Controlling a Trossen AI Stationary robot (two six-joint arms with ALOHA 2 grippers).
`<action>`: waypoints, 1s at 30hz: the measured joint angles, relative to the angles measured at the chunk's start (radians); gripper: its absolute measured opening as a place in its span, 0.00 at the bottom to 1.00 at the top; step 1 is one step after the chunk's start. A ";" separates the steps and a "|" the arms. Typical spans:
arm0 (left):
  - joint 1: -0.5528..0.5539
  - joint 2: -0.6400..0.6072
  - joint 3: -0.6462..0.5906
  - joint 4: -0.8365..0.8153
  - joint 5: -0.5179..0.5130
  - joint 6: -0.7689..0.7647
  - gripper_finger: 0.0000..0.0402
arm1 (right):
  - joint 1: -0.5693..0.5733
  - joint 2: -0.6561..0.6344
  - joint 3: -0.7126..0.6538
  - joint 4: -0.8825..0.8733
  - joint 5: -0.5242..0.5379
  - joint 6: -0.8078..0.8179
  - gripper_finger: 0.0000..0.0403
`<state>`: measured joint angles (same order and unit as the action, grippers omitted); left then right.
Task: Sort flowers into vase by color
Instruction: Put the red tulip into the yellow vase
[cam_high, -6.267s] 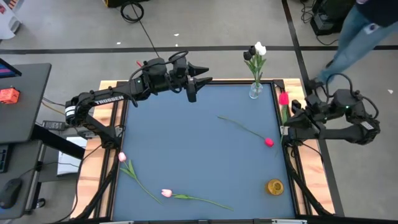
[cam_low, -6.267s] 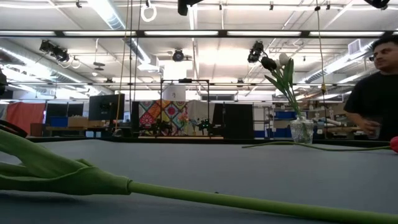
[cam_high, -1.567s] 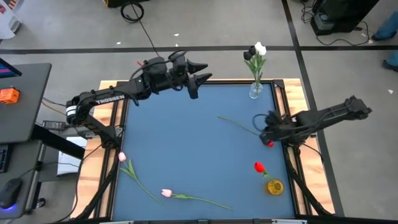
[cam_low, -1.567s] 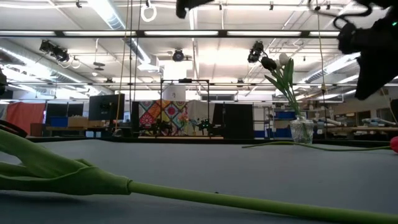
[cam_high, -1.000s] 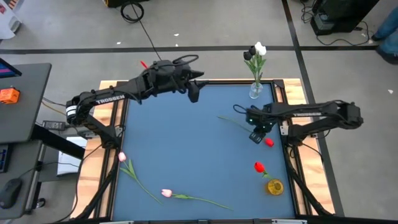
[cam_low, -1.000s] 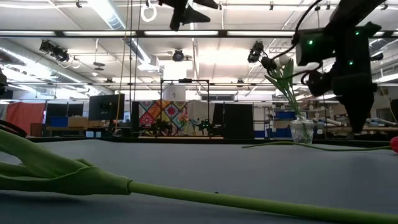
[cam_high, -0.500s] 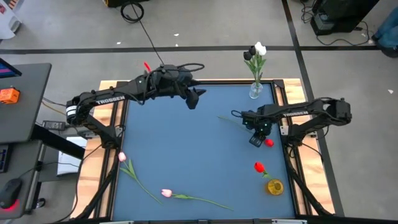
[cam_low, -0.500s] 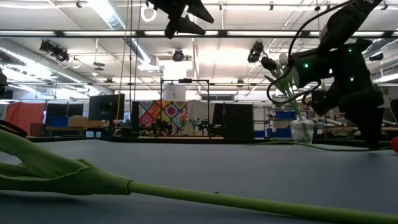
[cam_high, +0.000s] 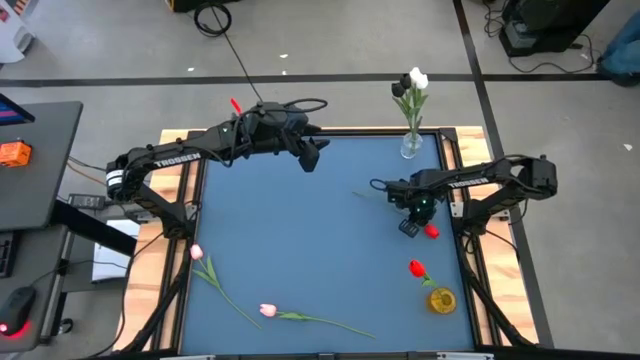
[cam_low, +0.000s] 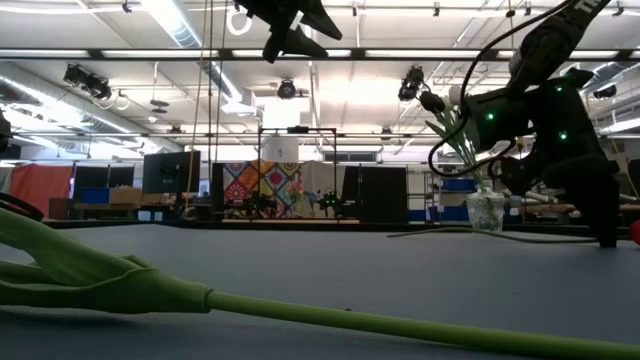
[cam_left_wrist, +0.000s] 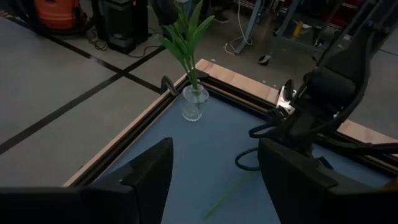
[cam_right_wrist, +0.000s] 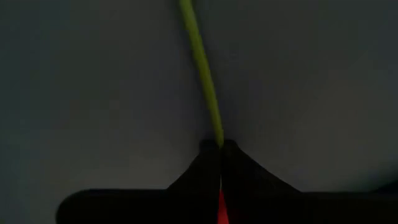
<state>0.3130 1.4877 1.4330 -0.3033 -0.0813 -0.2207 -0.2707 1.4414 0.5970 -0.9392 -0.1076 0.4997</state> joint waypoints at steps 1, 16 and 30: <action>0.000 0.000 0.000 0.000 0.000 0.000 0.60 | 0.000 -0.009 0.008 -0.006 -0.020 0.000 0.02; -0.098 0.065 0.001 0.053 0.103 0.264 0.60 | -0.113 -0.257 0.258 -0.121 -0.644 0.056 0.04; -0.305 0.290 0.000 0.263 -0.092 0.818 0.59 | -0.137 -0.281 0.278 0.389 -0.949 0.574 0.04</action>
<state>0.0080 1.7778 1.4334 -0.0406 -0.1730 0.5976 -0.4076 1.1601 0.8749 -0.5502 -1.0563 1.0740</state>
